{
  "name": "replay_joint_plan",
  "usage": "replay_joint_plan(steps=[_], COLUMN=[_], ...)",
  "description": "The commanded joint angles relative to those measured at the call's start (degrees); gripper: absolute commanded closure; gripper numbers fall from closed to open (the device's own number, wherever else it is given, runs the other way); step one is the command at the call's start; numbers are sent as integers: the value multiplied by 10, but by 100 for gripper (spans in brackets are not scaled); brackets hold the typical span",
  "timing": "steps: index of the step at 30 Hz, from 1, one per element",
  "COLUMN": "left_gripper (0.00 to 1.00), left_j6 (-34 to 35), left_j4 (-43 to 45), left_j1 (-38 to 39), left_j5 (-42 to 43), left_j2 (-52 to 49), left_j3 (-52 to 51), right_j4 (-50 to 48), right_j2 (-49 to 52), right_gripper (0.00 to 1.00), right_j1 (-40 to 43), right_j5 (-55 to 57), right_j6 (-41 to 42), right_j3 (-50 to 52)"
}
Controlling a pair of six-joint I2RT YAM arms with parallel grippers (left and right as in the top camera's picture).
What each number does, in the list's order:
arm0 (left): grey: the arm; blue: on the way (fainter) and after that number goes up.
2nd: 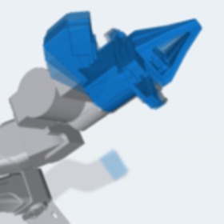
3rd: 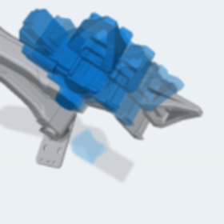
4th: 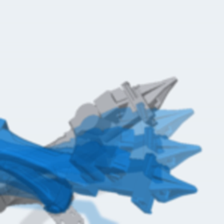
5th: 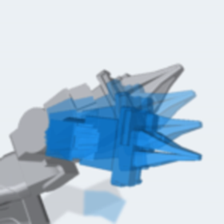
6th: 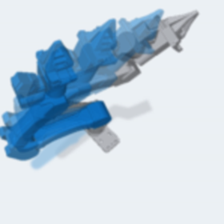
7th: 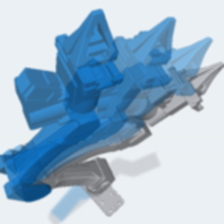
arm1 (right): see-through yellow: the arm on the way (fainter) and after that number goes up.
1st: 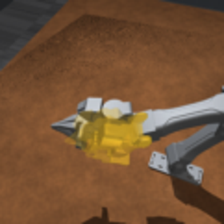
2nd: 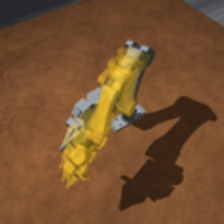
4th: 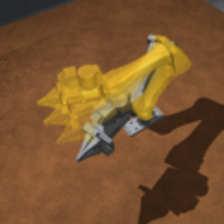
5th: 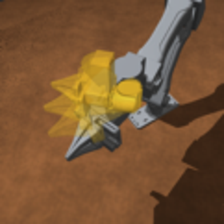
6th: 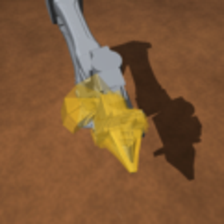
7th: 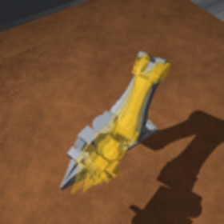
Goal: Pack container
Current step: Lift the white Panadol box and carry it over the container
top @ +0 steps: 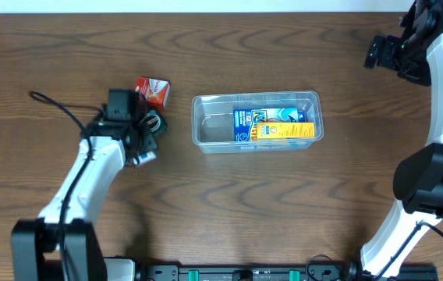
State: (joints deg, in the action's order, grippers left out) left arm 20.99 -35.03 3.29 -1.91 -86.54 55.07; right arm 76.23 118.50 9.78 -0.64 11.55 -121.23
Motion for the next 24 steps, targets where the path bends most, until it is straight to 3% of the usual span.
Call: replay_joint_plan(steps=[1,9,16,24], left_gripper=[56,56,56,56], left_j6=[-47,-126,-191,-221], left_j4=[-20,-10,61,163], left_j1=[20,89,159,255], left_j5=[0,-1,-10,-88], left_j2=[27,35,35,35], left_j3=[51,117,120,120], right_j4=[1,0,0,0], right_j2=[-1,-1,-1,-1], right_gripper=[1,1,1,1], right_j1=[2,2,2,2], right_j5=[-4,-4,-4,-4], right_j6=[6,6,6,6], right_j3=[-9,-9,-9,-9])
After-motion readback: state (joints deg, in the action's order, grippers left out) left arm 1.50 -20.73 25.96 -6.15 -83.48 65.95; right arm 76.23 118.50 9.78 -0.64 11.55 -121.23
